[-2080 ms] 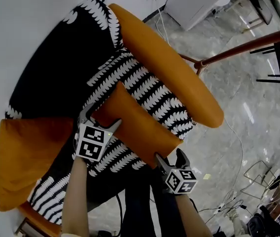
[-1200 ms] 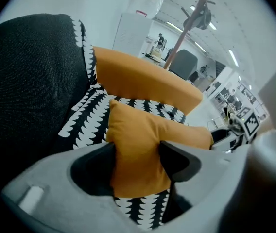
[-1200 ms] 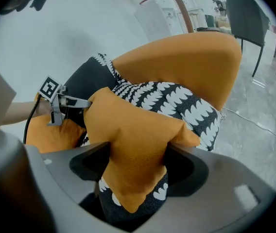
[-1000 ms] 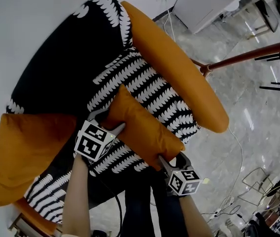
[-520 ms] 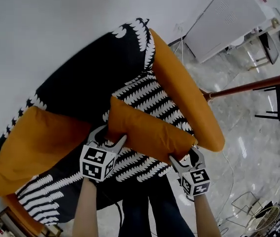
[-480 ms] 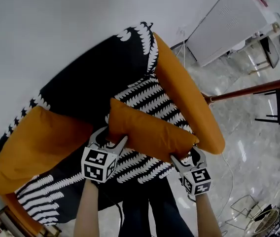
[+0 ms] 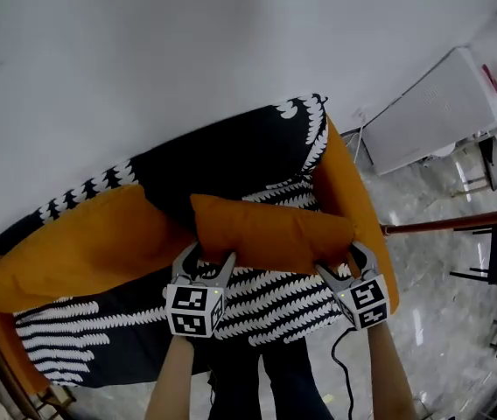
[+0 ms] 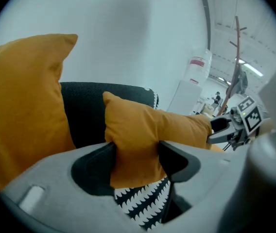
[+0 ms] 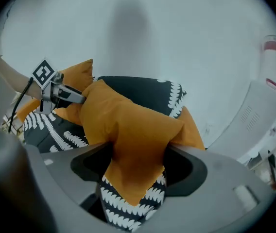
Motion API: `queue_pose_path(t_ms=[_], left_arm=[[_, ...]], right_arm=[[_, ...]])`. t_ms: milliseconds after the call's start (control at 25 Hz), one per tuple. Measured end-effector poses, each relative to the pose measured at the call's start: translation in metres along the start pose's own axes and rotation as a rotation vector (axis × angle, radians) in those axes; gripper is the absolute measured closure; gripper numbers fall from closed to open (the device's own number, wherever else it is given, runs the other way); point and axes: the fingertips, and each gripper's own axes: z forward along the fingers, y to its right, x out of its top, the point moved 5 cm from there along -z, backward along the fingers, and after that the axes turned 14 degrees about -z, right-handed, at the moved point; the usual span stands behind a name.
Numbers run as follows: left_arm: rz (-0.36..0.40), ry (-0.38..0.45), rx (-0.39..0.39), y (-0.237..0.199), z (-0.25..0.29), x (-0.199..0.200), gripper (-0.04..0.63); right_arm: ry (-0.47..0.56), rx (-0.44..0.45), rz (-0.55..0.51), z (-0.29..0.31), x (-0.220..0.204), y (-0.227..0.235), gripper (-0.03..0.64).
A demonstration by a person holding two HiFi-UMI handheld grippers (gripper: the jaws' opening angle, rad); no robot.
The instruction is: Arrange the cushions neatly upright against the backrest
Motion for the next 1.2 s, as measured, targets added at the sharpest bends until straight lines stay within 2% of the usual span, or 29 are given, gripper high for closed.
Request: queue_pose_path(t_ms=[280, 520, 720, 920, 1200], left_arm=[[-0.045, 0.027, 0.116, -0.008, 0.004, -0.008, 0.304], [-0.111, 0.019, 0.191, -0.02, 0.02, -0.018, 0.304], [-0.126, 0.006, 0.249, -0.037, 0.033, -0.028, 0.304], [-0.131, -0.011, 0.283, -0.052, 0.051, -0.035, 0.304], [-0.125, -0.029, 0.312, -0.059, 0.071, -0.032, 0.304]], right_arm=[[0.025, 0.096, -0.201, 0.04, 0.029, 0.035, 0.272], [0.027, 0.159, -0.301, 0.078, 0.042, 0.052, 0.272], [0.041, 0.206, -0.365, 0.112, 0.048, 0.053, 0.272], [0.038, 0.213, -0.403, 0.14, 0.048, 0.056, 0.268], [0.035, 0.17, -0.473, 0.164, 0.057, 0.07, 0.264]])
